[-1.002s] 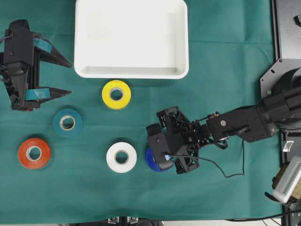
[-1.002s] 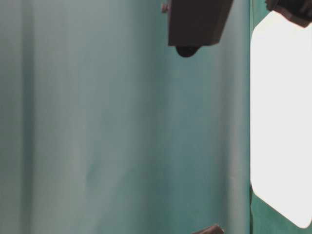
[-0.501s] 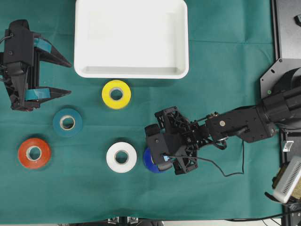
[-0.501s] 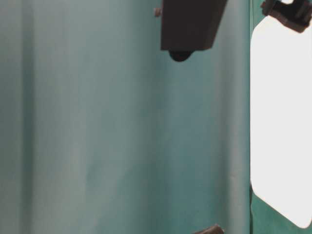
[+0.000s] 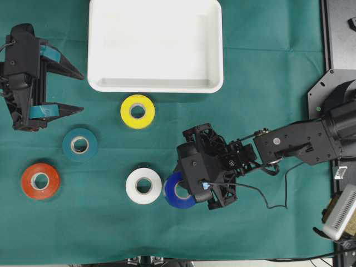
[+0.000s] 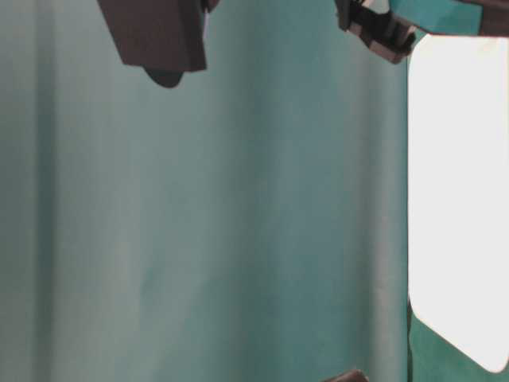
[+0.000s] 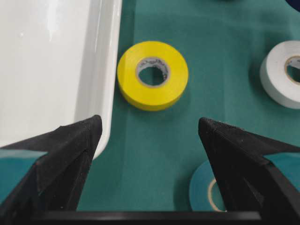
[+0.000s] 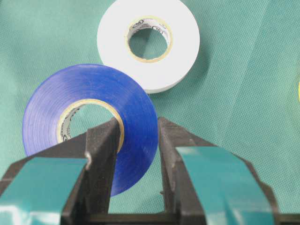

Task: Put the tape alternately from left to right into the white case.
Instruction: 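Lower the right gripper into the blue roll's hole and close, then lift the blue roll and carry it into the white tray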

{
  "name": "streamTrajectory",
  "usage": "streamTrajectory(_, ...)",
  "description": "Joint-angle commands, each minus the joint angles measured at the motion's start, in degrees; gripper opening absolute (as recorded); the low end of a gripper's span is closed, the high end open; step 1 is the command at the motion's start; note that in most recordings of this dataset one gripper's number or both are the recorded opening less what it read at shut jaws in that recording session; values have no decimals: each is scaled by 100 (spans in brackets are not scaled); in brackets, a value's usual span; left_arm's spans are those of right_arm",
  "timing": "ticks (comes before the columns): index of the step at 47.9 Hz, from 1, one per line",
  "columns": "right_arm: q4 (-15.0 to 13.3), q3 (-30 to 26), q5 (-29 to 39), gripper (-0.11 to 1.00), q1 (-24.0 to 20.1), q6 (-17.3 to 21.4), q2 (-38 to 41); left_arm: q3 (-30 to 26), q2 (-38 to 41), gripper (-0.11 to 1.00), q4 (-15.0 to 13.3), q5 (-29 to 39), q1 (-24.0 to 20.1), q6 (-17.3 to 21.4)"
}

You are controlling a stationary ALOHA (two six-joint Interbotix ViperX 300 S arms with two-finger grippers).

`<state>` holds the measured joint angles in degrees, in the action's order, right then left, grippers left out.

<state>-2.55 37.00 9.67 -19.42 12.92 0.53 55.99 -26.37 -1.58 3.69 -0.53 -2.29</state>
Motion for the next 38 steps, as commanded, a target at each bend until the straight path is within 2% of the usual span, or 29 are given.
streamTrajectory(1, -9, -185, -53, 22, 132, 9, -167, -53, -44, 62, -9, -26, -18, 9)
streamTrajectory(18, -79, -457, -35, 22, 1213, -9, -97, -44, -44, 62, -9, -26, -18, 0)
streamTrajectory(22, -220, -545, -26, 22, 1468, -9, -70, -44, -44, 62, 0, -26, -18, 0)
streamTrajectory(31, -721, -800, -26, 22, 1942, -9, 70, -44, -44, 62, -9, -18, -18, 0)
streamTrajectory(38, -949, -1011, -26, 22, 2259, -9, 272, -44, -44, 62, -9, -26, -18, 0)
